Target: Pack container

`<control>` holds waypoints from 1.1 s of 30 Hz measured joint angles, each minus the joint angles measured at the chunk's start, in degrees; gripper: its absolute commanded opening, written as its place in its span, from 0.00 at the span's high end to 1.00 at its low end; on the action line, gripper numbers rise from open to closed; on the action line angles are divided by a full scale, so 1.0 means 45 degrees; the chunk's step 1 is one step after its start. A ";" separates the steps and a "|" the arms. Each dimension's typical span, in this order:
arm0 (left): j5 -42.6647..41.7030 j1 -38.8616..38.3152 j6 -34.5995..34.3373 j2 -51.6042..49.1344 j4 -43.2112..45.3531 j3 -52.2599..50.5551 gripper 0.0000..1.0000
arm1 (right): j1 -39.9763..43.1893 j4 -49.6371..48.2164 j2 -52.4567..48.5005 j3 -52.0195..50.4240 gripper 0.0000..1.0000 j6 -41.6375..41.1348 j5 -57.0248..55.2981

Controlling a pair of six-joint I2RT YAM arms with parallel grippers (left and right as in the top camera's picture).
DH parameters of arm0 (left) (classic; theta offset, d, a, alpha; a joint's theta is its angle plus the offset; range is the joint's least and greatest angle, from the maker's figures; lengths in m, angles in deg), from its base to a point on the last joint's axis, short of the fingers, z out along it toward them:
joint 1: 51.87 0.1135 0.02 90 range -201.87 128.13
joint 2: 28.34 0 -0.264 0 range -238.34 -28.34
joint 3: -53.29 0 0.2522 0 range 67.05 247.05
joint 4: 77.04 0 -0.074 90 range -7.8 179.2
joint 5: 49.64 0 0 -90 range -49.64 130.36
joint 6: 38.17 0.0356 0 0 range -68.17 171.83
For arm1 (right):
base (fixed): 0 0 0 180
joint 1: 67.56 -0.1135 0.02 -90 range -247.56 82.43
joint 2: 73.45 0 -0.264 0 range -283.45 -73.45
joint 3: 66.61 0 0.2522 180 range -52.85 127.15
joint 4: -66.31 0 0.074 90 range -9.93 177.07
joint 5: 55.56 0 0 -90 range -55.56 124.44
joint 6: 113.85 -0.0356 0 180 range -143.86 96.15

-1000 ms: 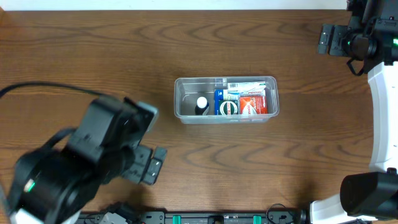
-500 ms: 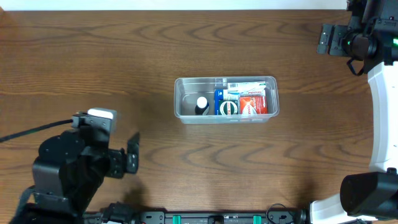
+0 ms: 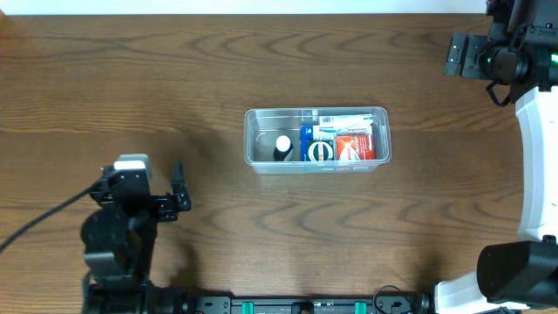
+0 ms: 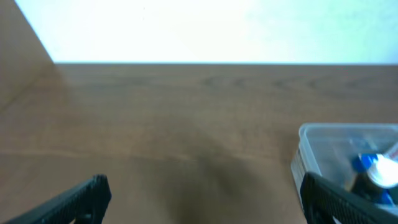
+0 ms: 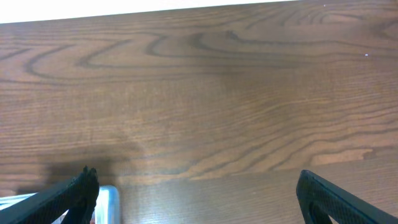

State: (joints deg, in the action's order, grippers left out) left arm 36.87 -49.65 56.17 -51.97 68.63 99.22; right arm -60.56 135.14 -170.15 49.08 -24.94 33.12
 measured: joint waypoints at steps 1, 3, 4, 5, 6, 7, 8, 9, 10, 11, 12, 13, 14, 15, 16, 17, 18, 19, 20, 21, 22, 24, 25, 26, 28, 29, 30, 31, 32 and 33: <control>-0.0015 0.0000 0.0005 0.0267 0.0661 -0.0573 0.02 | 0.0000 0.0005 0.0000 0.0000 0.01 0.0000 0.0000; -0.0049 0.0000 0.0005 0.0850 0.2040 -0.1661 0.02 | 0.0000 0.0000 0.0000 0.0000 0.01 0.0000 0.0000; -0.0053 0.0000 0.0005 0.1117 0.2497 -0.2089 0.02 | 0.0000 -0.0005 0.0000 0.0000 0.01 0.0000 0.0000; -0.0068 0.0000 0.0005 0.1409 0.2997 -0.2535 0.02 | 0.0000 0.0005 0.0000 0.0000 0.01 0.0000 0.0000; -0.0092 0.0000 0.0010 0.1666 0.3531 -0.2934 0.02 | 0.0000 0.0000 0.0000 0.0000 0.01 0.0000 0.0000; -0.0092 0.0000 0.0010 0.1987 0.4002 -0.3376 0.02 | 0.0000 -0.0005 0.0000 0.0000 0.01 0.0000 0.0000; -0.0097 0.0000 0.0005 0.2302 0.4357 -0.3798 0.02 | 0.0000 0.0005 0.0000 0.0000 0.01 0.0000 0.0000; -0.0097 0.0000 0.0010 0.2569 0.4682 -0.4158 0.02 | 0.0000 0.0000 0.0000 0.0000 0.01 0.0000 0.0000; -0.0097 0.0000 0.0010 0.2875 0.4974 -0.4585 0.02 | 0.0000 -0.0005 0.0000 0.0000 0.01 0.0000 0.0000; -0.0097 0.0000 0.0010 0.3133 0.5217 -0.4940 0.02 | 0.0000 0.0005 0.0000 0.0000 0.01 0.0000 0.0000; -0.0102 0.0000 0.0010 0.3332 0.5338 -0.5202 0.02 | 0.0000 0.0000 0.0000 0.0000 0.01 0.0000 0.0000; -0.0102 0.0000 0.0005 0.3555 0.5450 -0.5489 0.02 | 0.0000 0.0000 0.0000 0.0000 0.01 0.0000 0.0000; -0.0097 0.0000 0.0010 0.3755 0.5503 -0.5741 0.02 | 0.0000 0.0000 0.0000 0.0000 0.01 0.0000 0.0000; -0.0102 0.0000 0.0010 0.3905 0.5527 -0.5940 0.02 | 0.0000 0.0000 0.0000 0.0000 0.01 0.0000 0.0000; -0.0102 0.0000 0.0010 0.4065 0.5537 -0.6159 0.02 | 0.0000 0.0000 0.0000 0.0000 0.01 0.0000 0.0000; -0.0102 0.0000 0.0010 0.4216 0.5552 -0.6368 0.02 | 0.0000 0.0000 0.0000 0.0000 0.01 0.0000 0.0000; -0.0102 0.0000 0.0010 0.4352 0.5566 -0.6567 0.02 | 0.0000 0.0000 0.0000 0.0000 0.01 0.0000 0.0000; -0.0102 0.0000 0.0010 0.4464 0.5571 -0.6737 0.02 | 0.0000 0.0000 0.0000 0.0000 0.01 0.0000 0.0000; -0.0097 0.0000 0.0010 0.4585 0.5455 -0.6912 0.02 | 0.0000 0.0000 0.0000 0.0000 0.01 0.0000 0.0000; -0.0097 0.0000 0.0010 0.4682 0.5139 -0.6985 0.02 | 0.0000 0.0000 0.0000 0.0000 0.01 0.0000 0.0000; -0.0097 0.0000 0.0010 0.4770 0.4823 -0.7048 0.02 | 0.0000 0.0000 0.0000 0.0000 0.01 0.0000 0.0000; -0.0073 0.0000 0.0010 0.4911 0.4381 -0.7009 0.02 | 0.0000 0.0000 0.0000 0.0000 0.01 0.0000 0.0000; -0.0039 0.0000 0.0010 0.5013 0.4333 -0.6989 0.02 | 0.0000 0.0000 0.0000 0.0000 0.01 0.0000 0.0000; -0.0029 0.0000 0.0010 0.5081 0.4299 -0.6965 0.02 | 0.0000 0.0005 0.0000 0.0000 0.01 0.0000 0.0000; -0.0024 0.0000 0.0010 0.5110 0.4284 -0.6951 0.02 | 0.0000 0.0005 0.0000 0.0000 0.01 0.0000 0.0000; -0.0024 0.0000 0.0010 0.5115 0.4284 -0.6951 0.02 | 0.0000 0.0000 0.0000 0.0000 0.01 0.0000 0.0000; -0.0024 0.0000 0.0010 0.5115 0.4284 -0.6951 0.02 | 0.0000 0.0000 0.0000 0.0000 0.01 0.0000 0.0000; -0.0024 0.0000 0.0010 0.5115 0.4284 -0.6951 0.02 | 0.0000 0.0000 0.0000 0.0000 0.01 0.0000 0.0000; -0.0024 0.0000 0.0010 0.5115 0.4279 -0.6951 0.02 | 0.0000 0.0000 0.0000 0.0000 0.01 0.0000 0.0000; -0.0024 0.0000 0.0010 0.5115 0.4279 -0.6951 0.02 | 0.0000 0.0000 0.0000 0.0000 0.01 0.0000 0.0000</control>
State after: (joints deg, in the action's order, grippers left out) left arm 36.76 -49.65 56.21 -28.96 87.88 67.94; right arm -60.56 135.14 -170.15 49.08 -24.94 33.12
